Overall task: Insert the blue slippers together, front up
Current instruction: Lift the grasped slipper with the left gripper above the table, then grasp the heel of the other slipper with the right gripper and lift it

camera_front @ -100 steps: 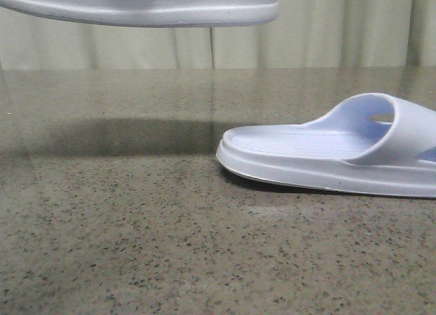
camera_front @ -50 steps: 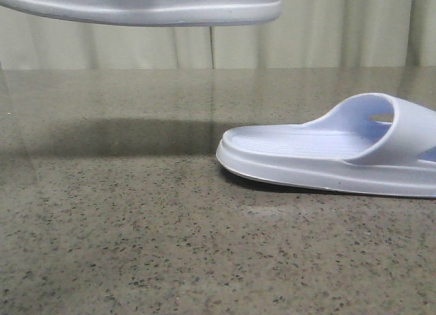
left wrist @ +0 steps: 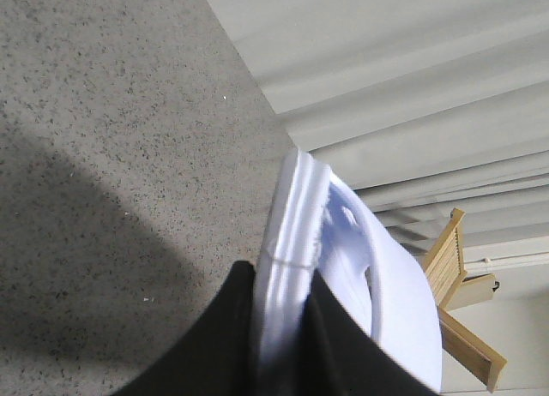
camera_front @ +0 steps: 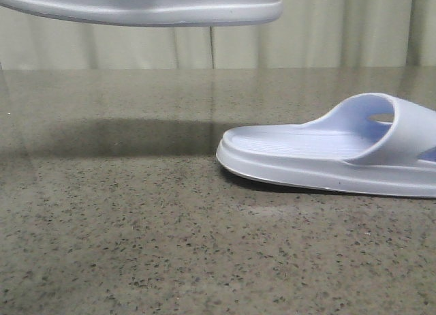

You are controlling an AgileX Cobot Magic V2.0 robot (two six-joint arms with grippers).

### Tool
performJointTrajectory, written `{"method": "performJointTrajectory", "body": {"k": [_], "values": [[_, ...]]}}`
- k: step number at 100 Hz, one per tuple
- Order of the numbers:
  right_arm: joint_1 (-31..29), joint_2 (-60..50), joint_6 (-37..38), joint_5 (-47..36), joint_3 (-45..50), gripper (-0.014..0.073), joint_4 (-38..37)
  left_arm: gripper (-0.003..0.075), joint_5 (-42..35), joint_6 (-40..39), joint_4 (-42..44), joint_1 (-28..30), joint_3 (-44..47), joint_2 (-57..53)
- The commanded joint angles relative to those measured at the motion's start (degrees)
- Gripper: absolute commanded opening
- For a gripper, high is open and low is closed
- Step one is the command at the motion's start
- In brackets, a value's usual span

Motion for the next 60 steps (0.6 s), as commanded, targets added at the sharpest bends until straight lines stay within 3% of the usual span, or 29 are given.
{"method": "performJointTrajectory", "body": {"k": [1,17,53,60], "values": [[-0.36,0.68,-0.06,-2.93,-1.64,0.04,1.88,0.0016,2.58,-0.46,-3.21,0.18,-1.49,-0.88],[-0.15,2.03,-0.06,-3.04,-1.64,0.0349,2.74,0.0016,2.58,-0.46,-3.21,0.18,-1.49,-0.88],[-0.15,3.06,-0.06,-5.89,-1.64,-0.0108,4.73,0.0016,2.62,-0.46,-3.21,0.18,-1.49,-0.88],[-0.15,3.06,-0.06,-8.09,-1.64,-0.0107,4.73,0.0016,2.62,-0.46,-3.21,0.18,-1.49,-0.88]]}}
